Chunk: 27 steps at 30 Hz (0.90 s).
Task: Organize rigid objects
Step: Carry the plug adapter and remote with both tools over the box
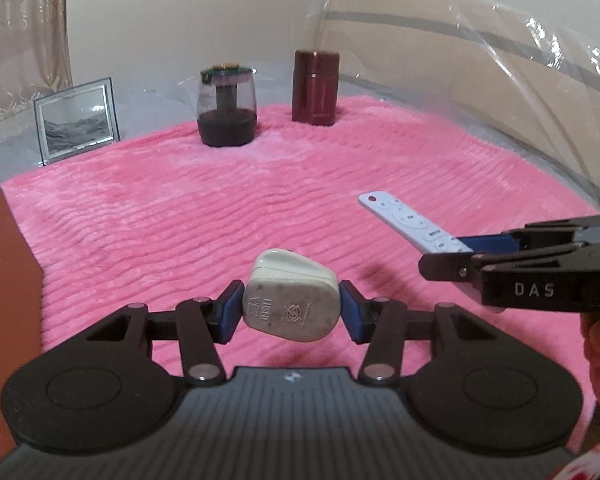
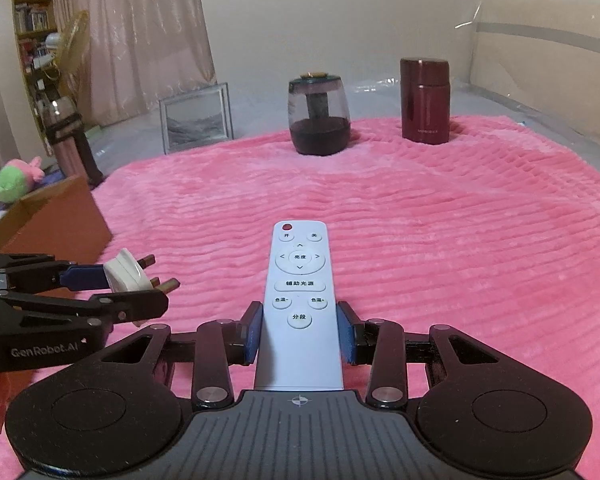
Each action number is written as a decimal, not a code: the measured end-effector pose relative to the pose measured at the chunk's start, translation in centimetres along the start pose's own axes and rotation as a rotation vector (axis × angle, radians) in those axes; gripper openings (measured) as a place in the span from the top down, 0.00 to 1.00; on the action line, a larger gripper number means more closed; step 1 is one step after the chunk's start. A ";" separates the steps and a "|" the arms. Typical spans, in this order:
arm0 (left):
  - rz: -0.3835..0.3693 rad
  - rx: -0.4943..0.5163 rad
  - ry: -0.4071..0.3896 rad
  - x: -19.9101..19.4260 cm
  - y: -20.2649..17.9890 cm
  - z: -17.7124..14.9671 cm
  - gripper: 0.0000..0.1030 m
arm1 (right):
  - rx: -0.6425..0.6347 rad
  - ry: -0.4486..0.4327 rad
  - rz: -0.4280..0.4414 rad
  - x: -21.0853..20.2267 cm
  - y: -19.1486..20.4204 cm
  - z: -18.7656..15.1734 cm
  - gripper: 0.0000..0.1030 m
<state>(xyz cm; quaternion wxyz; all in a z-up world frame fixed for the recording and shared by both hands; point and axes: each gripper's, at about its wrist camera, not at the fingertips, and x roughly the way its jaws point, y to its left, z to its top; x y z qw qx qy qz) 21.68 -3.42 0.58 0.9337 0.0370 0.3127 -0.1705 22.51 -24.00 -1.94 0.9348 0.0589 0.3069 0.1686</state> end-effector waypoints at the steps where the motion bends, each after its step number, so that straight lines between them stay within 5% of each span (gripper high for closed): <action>1: -0.002 -0.008 -0.007 -0.8 -0.1 0.0 0.56 | 0.000 -0.004 0.005 -0.6 0.3 0.0 0.66; 15: 0.015 -0.032 -0.093 -12.7 1.1 0.6 0.56 | -0.048 -0.076 0.093 -7.8 7.2 0.6 0.66; 27: 0.094 -0.059 -0.119 -20.4 7.0 -0.3 0.56 | -0.112 -0.086 0.236 -8.2 15.4 1.8 0.66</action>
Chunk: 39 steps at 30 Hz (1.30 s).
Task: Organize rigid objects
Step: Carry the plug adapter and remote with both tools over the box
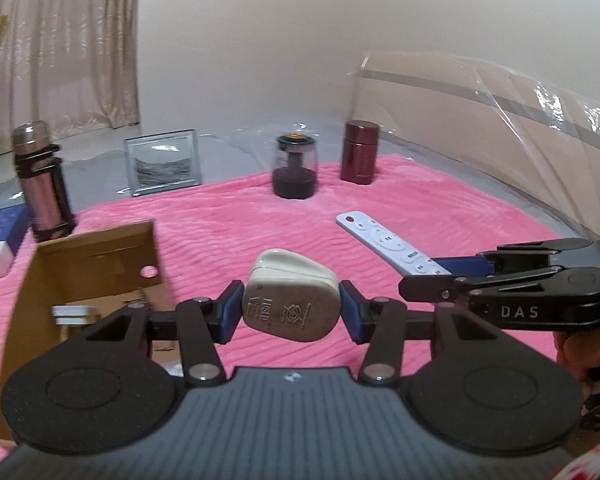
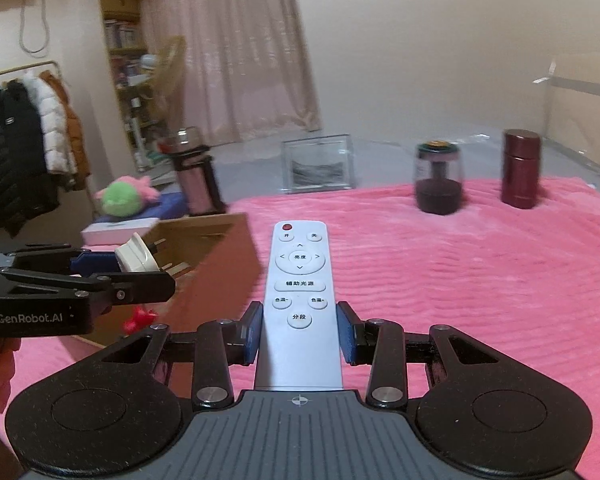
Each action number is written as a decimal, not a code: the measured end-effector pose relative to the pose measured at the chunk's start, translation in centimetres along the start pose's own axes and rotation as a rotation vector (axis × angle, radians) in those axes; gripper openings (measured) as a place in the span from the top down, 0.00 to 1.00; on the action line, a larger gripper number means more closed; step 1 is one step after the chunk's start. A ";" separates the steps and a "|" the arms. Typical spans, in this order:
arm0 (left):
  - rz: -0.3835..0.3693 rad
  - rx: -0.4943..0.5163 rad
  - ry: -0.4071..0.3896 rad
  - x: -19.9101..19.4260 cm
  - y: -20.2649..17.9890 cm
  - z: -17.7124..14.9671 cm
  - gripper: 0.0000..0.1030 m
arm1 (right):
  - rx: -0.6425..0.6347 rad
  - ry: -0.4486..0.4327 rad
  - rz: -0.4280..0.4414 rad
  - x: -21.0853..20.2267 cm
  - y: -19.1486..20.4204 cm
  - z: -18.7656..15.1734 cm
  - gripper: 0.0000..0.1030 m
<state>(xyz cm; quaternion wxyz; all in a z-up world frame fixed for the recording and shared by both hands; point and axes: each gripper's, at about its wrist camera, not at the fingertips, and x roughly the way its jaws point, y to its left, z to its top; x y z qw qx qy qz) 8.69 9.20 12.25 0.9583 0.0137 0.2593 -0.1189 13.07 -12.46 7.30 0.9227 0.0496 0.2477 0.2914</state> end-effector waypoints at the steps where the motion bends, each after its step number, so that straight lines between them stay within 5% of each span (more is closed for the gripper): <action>1: 0.011 -0.003 0.000 -0.5 0.8 0.0 0.56 | -0.005 0.002 0.012 0.4 0.6 0.1 0.66; 18: 0.165 -0.002 0.114 -2.3 14.9 -1.0 0.56 | -0.160 0.124 0.204 11.2 10.6 3.8 0.66; 39: 0.047 0.100 0.357 6.4 20.1 -6.0 0.56 | -0.334 0.318 0.213 24.5 15.0 1.5 0.66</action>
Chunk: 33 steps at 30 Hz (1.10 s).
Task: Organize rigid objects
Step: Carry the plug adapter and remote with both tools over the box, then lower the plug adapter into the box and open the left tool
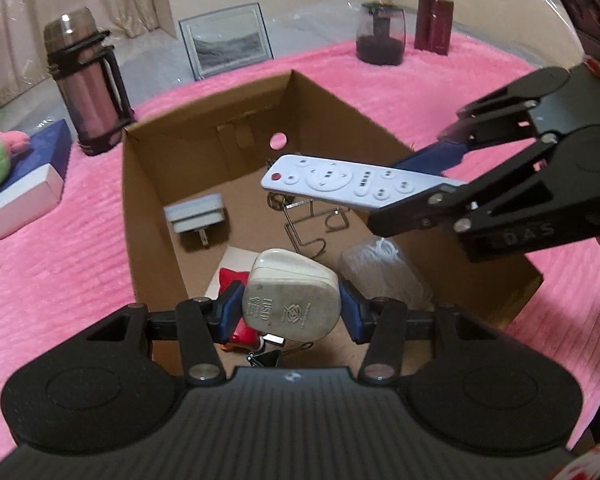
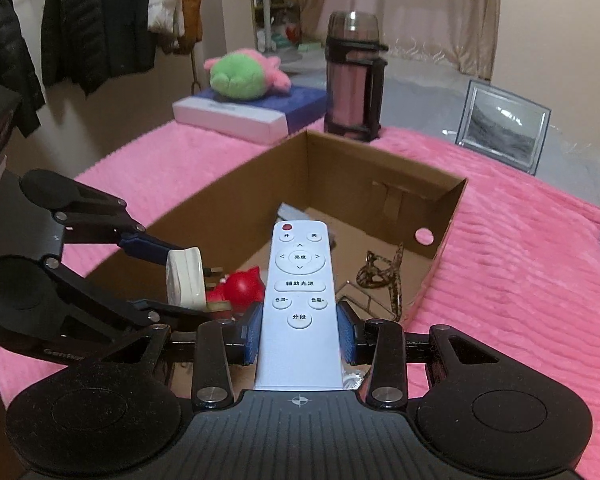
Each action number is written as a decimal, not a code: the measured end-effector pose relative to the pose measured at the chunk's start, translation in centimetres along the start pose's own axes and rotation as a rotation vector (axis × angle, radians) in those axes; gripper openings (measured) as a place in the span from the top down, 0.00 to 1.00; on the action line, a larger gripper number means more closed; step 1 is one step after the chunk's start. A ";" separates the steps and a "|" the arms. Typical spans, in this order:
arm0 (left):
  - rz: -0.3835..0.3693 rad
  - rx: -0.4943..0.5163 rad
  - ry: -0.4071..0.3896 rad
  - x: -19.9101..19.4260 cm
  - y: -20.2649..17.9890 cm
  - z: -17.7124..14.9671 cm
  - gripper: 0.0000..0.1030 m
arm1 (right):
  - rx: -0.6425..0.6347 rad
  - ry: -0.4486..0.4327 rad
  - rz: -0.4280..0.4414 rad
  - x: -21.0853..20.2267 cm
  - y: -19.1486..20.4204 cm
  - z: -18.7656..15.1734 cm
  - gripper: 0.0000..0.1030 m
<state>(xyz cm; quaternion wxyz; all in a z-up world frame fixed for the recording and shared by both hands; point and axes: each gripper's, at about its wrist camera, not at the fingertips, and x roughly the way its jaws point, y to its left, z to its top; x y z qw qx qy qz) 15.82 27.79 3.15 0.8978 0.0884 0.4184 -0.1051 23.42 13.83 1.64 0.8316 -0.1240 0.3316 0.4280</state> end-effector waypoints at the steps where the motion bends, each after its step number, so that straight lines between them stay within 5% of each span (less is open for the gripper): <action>1: -0.006 0.005 0.007 0.3 0.1 -0.1 0.56 | -0.002 0.008 0.001 0.4 0.0 -0.1 0.66; 33: -0.095 0.200 0.266 6.6 -0.3 1.4 0.56 | -0.236 0.165 -0.021 5.1 0.5 0.3 0.66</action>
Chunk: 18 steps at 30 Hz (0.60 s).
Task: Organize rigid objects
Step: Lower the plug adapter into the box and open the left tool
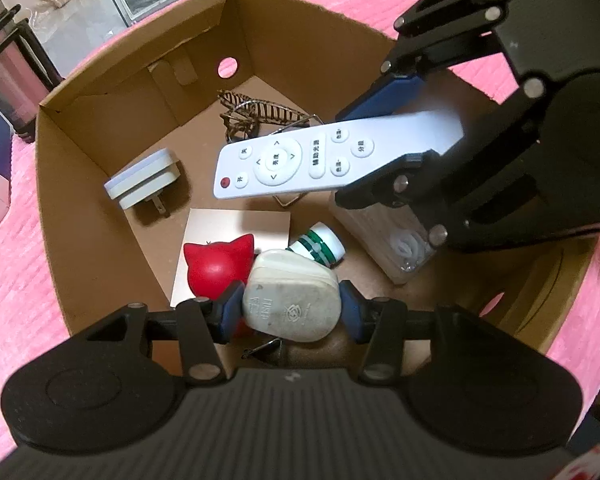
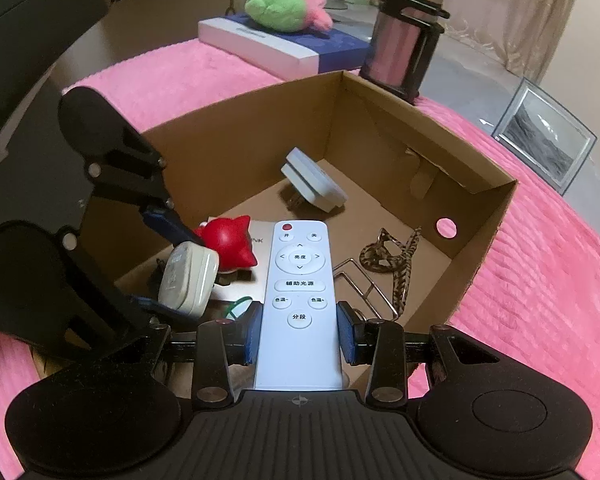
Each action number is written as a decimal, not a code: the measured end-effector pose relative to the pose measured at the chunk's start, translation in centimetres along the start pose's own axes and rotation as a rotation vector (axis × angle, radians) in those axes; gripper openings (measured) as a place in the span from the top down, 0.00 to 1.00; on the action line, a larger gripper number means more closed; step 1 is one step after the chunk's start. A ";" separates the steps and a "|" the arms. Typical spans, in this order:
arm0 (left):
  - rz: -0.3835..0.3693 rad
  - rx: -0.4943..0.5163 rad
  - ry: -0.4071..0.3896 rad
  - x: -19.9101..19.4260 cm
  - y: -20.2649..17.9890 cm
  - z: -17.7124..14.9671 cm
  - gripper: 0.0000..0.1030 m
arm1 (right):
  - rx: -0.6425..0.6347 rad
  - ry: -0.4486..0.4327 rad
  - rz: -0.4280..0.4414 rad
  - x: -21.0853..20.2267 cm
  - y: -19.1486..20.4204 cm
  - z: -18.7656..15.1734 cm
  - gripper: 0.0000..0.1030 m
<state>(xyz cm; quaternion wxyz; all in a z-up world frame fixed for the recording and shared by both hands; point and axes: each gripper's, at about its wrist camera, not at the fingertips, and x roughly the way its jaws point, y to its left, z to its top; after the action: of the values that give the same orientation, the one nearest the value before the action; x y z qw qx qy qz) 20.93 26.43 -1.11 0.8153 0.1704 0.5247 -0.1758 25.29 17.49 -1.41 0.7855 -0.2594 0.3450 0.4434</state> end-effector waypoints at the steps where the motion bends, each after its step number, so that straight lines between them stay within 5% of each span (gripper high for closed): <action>1: 0.002 0.003 0.007 0.1 0.0 0.1 0.56 | -0.006 0.003 0.002 0.0 0.0 0.0 0.66; 18: 0.005 0.005 0.076 2.0 -0.1 1.1 0.56 | -0.088 0.025 0.018 0.7 -0.1 0.0 0.66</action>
<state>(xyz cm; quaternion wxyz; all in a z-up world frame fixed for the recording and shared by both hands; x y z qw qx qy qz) 22.55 25.60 -2.48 0.7948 0.1803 0.5544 -0.1686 25.58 17.77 -1.92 0.7650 -0.2964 0.3371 0.4618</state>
